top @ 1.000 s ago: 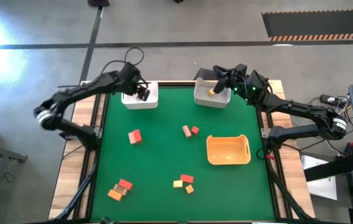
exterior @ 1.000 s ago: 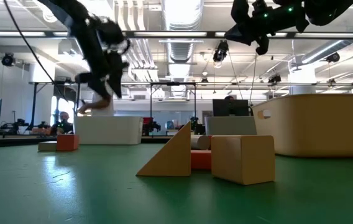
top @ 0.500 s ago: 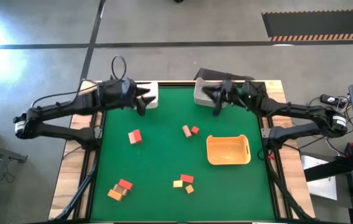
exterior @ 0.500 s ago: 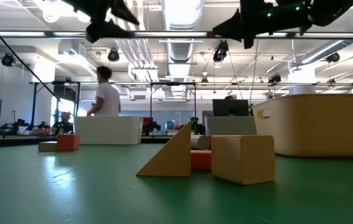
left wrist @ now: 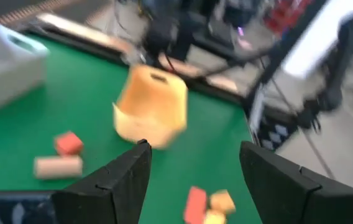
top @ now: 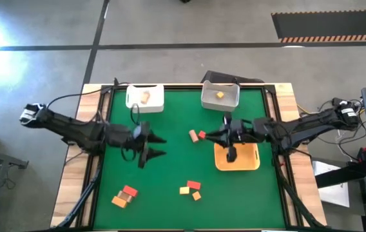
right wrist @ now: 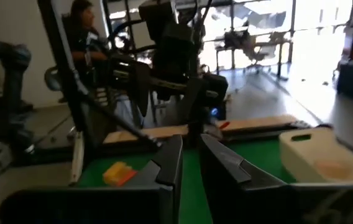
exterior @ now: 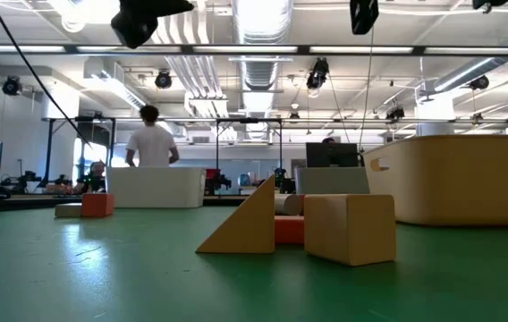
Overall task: Sort & place blocks by color
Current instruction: Put the orange block into the yellow bin
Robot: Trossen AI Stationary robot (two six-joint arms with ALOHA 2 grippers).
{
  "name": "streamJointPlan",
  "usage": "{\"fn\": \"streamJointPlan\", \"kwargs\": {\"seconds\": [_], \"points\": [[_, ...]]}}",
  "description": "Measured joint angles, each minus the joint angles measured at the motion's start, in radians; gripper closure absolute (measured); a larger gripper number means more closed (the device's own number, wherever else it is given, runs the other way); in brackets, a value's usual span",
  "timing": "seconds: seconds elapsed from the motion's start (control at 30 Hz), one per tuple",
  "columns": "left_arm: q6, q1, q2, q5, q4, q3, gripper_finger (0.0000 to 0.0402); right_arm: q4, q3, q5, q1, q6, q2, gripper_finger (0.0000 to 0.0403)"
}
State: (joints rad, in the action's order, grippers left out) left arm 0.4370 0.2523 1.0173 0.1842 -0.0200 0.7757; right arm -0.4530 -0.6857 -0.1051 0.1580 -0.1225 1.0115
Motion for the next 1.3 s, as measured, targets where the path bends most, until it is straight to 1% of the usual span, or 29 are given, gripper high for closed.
{"fn": "streamJointPlan", "kwargs": {"seconds": [0.13,0.3,0.4,0.57,0.63,0.7,0.77,0.83,0.9,1.0,1.1,1.2,1.3], "points": [[0.003,0.064,0.048,0.071,0.003,0.0,0.0173,0.032,-0.011,-0.001,0.054,-0.086,0.02,0.036],[-0.008,0.085,0.104,0.075,0.002,-0.006,0.0173,0.157,-0.011,-0.01,0.073,-0.178,0.044,0.036],[-0.04,0.082,0.116,0.079,0.002,-0.022,0.0173,0.272,-0.011,-0.073,0.073,-0.22,0.053,0.036],[-0.137,0.055,0.1,0.095,-0.009,-0.057,0.0173,0.439,-0.01,-0.229,0.073,-0.256,0.057,0.036],[-0.176,0.046,0.09,0.151,-0.038,-0.063,0.0173,0.485,-0.013,-0.293,0.07,-0.262,0.057,0.036],[-0.19,0.037,0.08,0.248,-0.07,-0.063,0.0173,0.516,-0.023,-0.339,0.061,-0.263,0.057,0.036],[-0.191,0.027,0.066,0.357,-0.114,-0.061,0.0173,0.531,-0.039,-0.361,0.046,-0.264,0.057,0.036],[-0.187,0.021,0.047,0.446,-0.138,-0.056,0.0173,0.564,-0.069,-0.362,0.024,-0.264,0.057,0.0361],[-0.184,0.021,0.026,0.509,-0.138,-0.056,0.0173,0.617,-0.11,-0.359,-0.003,-0.264,0.057,0.0367],[-0.181,0.022,-0.009,0.571,-0.137,-0.057,0.0173,0.748,-0.189,-0.359,-0.05,-0.264,0.058,0.038],[-0.188,0.021,-0.037,0.599,-0.116,-0.057,0.0173,0.892,-0.266,-0.357,-0.107,-0.271,0.071,0.0392],[-0.215,0.003,-0.049,0.609,-0.087,-0.057,0.0173,1.006,-0.319,-0.285,-0.185,-0.27,0.097,0.0394],[-0.269,-0.037,-0.051,0.61,-0.052,-0.052,0.0173,1.047,-0.333,-0.143,-0.27,-0.199,0.133,0.0394]]}}
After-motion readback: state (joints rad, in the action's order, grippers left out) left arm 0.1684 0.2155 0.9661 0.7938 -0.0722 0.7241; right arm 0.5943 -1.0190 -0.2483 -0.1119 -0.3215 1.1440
